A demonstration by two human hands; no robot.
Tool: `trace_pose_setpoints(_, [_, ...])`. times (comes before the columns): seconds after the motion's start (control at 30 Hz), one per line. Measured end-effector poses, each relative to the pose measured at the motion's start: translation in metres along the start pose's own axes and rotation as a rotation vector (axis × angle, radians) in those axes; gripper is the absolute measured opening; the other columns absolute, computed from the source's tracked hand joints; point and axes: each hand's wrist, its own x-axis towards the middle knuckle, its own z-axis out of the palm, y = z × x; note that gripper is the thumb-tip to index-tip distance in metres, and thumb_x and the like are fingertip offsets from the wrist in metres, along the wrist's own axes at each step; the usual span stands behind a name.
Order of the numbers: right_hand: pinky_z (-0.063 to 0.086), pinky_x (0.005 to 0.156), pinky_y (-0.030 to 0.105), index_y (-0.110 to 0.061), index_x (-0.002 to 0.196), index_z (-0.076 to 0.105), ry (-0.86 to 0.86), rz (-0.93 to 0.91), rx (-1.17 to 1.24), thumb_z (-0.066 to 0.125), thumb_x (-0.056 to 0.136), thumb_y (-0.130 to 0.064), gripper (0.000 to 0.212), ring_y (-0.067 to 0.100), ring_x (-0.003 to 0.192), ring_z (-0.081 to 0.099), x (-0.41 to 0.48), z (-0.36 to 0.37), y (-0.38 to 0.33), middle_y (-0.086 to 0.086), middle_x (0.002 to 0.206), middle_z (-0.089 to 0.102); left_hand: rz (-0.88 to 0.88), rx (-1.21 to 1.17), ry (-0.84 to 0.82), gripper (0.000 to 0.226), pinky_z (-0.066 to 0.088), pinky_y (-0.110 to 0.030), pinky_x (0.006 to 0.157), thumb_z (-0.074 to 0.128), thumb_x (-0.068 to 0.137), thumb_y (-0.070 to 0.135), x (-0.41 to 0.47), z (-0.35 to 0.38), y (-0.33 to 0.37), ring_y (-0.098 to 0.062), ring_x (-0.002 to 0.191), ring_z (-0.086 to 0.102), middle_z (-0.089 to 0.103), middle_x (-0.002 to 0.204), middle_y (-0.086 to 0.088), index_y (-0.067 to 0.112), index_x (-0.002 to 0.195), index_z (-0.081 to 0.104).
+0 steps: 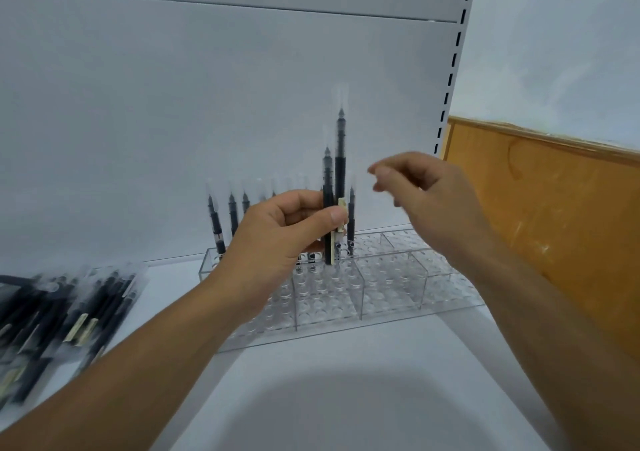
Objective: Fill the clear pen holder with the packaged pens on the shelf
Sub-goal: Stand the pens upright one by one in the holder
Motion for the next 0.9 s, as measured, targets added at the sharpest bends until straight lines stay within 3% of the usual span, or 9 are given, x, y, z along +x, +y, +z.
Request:
trace_pose_setpoints(0.07, [0.044, 0.059, 0.012, -0.022, 0.101, 0.072, -0.033, 0.017, 0.224, 0.059, 0.095, -0.033, 0.018, -0.004, 0.066, 0.057, -0.004, 0.003, -0.013, -0.011, 0.082, 0.070, -0.009, 0.030, -0.010, 0.019, 0.055, -0.021, 0.075, 0.071, 0.081, 0.022, 0.000, -0.001, 0.000, -0.013, 0.087, 0.071, 0.076, 0.090, 0.000, 0.015, 0.098, 0.072])
trace_pose_setpoints(0.2, [0.046, 0.056, 0.018, -0.020, 0.094, 0.071, -0.117, 0.014, 0.328, 0.065, 0.091, -0.028, 0.011, 0.001, 0.064, 0.057, -0.010, 0.011, -0.024, -0.014, 0.072, 0.067, -0.024, 0.092, -0.056, 0.019, 0.053, -0.026, 0.079, 0.072, 0.080, 0.026, 0.000, 0.000, 0.001, -0.014, 0.087, 0.071, 0.075, 0.090, 0.000, 0.017, 0.096, 0.074])
trace_pose_setpoints(0.4, [0.045, 0.054, 0.020, -0.015, 0.096, 0.072, 0.104, 0.090, 0.500, 0.068, 0.090, -0.020, 0.009, 0.006, 0.067, 0.060, 0.000, -0.005, -0.017, -0.006, 0.081, 0.072, -0.030, -0.086, 0.006, 0.021, 0.057, -0.025, 0.082, 0.069, 0.081, 0.018, 0.001, -0.002, 0.000, -0.016, 0.089, 0.071, 0.075, 0.092, -0.006, 0.010, 0.100, 0.073])
trace_pose_setpoints(0.5, [0.046, 0.054, 0.016, -0.017, 0.098, 0.069, 0.193, 0.079, 0.343, 0.068, 0.091, -0.021, 0.008, 0.002, 0.066, 0.062, 0.004, -0.013, -0.005, -0.006, 0.082, 0.071, -0.034, -0.131, 0.021, 0.024, 0.057, -0.024, 0.082, 0.069, 0.077, 0.021, 0.002, -0.003, 0.000, -0.015, 0.090, 0.071, 0.075, 0.093, -0.005, 0.011, 0.099, 0.073])
trace_pose_setpoints(0.67, [0.045, 0.058, 0.006, -0.027, 0.090, 0.066, 0.080, 0.044, 0.041, 0.069, 0.090, -0.025, 0.005, 0.002, 0.071, 0.065, 0.003, -0.004, 0.010, -0.006, 0.085, 0.071, -0.026, -0.121, 0.017, 0.031, 0.057, -0.024, 0.082, 0.070, 0.071, 0.024, 0.002, -0.002, 0.000, -0.016, 0.090, 0.072, 0.075, 0.093, -0.004, 0.011, 0.099, 0.073])
trace_pose_setpoints(0.77, [0.049, 0.063, 0.013, -0.024, 0.095, 0.069, 0.043, 0.056, -0.040, 0.070, 0.089, -0.031, 0.010, 0.005, 0.073, 0.067, 0.006, -0.001, 0.015, -0.006, 0.085, 0.072, -0.022, -0.118, 0.018, 0.031, 0.057, -0.024, 0.083, 0.070, 0.070, 0.025, 0.002, -0.003, 0.000, -0.016, 0.091, 0.072, 0.076, 0.093, -0.004, 0.012, 0.099, 0.073])
trace_pose_setpoints(0.9, [0.057, 0.079, 0.034, -0.024, 0.096, 0.071, -0.050, 0.052, -0.181, 0.072, 0.086, -0.037, 0.017, 0.010, 0.080, 0.067, 0.005, 0.005, 0.020, -0.009, 0.083, 0.071, -0.015, -0.112, 0.017, 0.030, 0.056, -0.023, 0.082, 0.071, 0.070, 0.026, 0.002, -0.002, 0.000, -0.016, 0.091, 0.072, 0.076, 0.092, -0.002, 0.014, 0.098, 0.073])
